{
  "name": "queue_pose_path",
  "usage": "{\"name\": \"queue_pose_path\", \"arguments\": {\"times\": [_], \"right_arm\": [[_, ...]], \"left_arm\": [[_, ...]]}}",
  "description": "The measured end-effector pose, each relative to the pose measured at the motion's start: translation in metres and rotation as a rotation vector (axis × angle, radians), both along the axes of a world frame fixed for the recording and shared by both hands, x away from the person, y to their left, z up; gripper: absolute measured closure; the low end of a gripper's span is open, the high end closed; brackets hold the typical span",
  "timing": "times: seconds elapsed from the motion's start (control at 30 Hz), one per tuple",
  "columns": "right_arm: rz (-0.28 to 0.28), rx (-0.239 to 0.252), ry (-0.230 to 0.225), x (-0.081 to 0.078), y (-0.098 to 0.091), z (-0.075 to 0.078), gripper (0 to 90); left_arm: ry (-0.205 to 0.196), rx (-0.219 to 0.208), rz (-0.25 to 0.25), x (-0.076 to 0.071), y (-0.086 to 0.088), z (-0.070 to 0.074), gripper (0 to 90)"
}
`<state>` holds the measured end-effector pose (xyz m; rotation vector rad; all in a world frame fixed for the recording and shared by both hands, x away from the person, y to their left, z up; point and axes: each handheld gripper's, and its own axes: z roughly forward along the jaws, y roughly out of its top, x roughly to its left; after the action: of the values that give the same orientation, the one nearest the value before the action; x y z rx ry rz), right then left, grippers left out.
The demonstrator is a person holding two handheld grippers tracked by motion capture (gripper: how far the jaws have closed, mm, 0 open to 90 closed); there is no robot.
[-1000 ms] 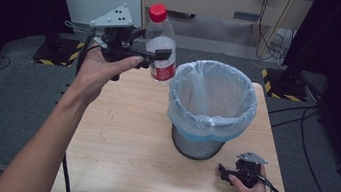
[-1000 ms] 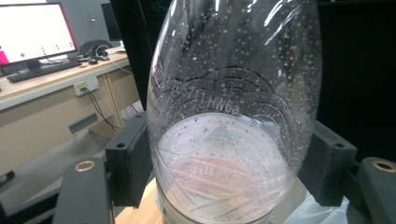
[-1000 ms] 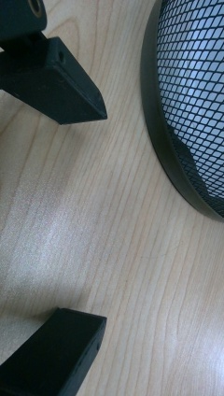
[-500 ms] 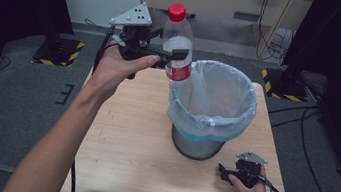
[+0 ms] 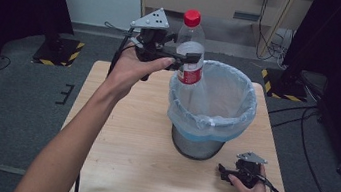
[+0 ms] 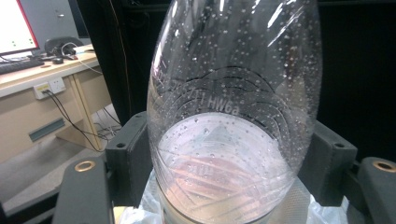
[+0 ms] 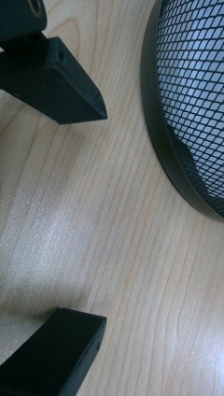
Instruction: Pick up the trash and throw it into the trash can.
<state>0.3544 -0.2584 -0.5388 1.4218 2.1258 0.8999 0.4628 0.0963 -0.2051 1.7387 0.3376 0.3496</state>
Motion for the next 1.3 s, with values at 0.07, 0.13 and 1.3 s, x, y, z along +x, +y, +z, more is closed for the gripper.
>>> {"name": "queue_pose_path", "arguments": {"times": [0.07,0.13,1.3], "right_arm": [[0.0,0.0,0.0,0.0,0.0,0.0,3.4],[0.0,0.0,0.0,0.0,0.0,0.0,3.4],[0.002,0.002,0.003,0.0,0.0,0.0,2.9]], "left_arm": [[0.003,0.0,-0.001,0.001,-0.002,-0.001,27.8],[0.007,0.002,-0.002,0.002,-0.005,-0.003,27.8],[0.001,-0.049,-0.018,0.0,-0.027,-0.033,7.4]]}}
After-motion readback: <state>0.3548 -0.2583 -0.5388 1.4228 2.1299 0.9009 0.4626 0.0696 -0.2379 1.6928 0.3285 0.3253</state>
